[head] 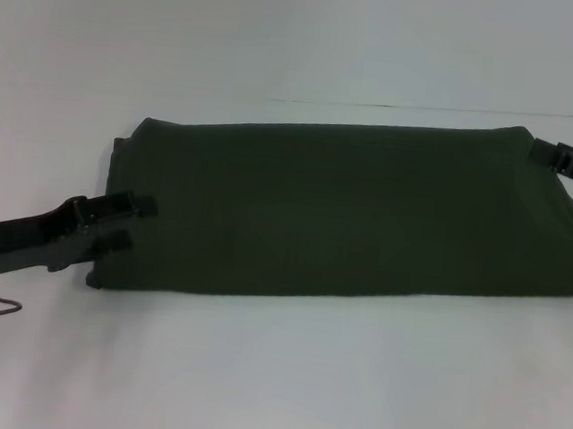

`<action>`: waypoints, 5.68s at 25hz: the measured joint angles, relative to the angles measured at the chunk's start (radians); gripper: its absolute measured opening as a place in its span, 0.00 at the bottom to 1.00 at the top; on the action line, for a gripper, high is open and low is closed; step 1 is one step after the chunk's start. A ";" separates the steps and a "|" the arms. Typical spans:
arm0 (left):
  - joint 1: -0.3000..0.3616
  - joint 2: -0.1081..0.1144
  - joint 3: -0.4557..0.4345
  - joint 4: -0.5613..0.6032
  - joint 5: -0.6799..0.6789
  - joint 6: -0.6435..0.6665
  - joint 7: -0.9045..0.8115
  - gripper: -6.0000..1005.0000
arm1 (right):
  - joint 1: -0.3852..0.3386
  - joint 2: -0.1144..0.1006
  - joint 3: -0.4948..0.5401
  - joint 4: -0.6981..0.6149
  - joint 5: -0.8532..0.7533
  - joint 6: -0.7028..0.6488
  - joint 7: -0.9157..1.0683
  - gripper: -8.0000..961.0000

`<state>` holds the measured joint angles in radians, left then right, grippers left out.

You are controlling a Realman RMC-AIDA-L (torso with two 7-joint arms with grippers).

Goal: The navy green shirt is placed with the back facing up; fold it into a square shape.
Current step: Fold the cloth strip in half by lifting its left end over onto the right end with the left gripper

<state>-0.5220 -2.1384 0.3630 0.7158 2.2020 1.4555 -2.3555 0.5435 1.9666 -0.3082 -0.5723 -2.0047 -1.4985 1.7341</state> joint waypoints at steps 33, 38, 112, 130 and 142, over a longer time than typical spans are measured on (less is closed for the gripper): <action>0.018 -0.002 -0.034 -0.048 0.156 -0.048 -0.119 0.82 | -0.009 -0.010 0.009 -0.024 0.001 0.003 0.043 0.85; 0.014 0.000 -0.031 -0.049 0.157 -0.066 -0.119 0.82 | -0.012 -0.010 0.011 -0.024 0.003 0.003 0.044 0.85; -0.081 0.037 0.031 -0.043 0.283 -0.092 -0.167 0.82 | -0.029 -0.012 0.023 -0.024 0.025 -0.009 0.061 0.85; -0.114 0.038 0.034 -0.057 0.285 -0.146 -0.163 0.82 | -0.030 -0.012 0.023 -0.024 0.028 -0.009 0.061 0.86; -0.127 0.038 0.051 -0.050 0.283 -0.154 -0.156 0.75 | -0.031 -0.012 0.023 -0.024 0.028 -0.009 0.061 0.85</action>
<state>-0.6491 -2.1000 0.4143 0.6662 2.4846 1.3015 -2.5115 0.5126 1.9542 -0.2852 -0.5967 -1.9772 -1.5080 1.7948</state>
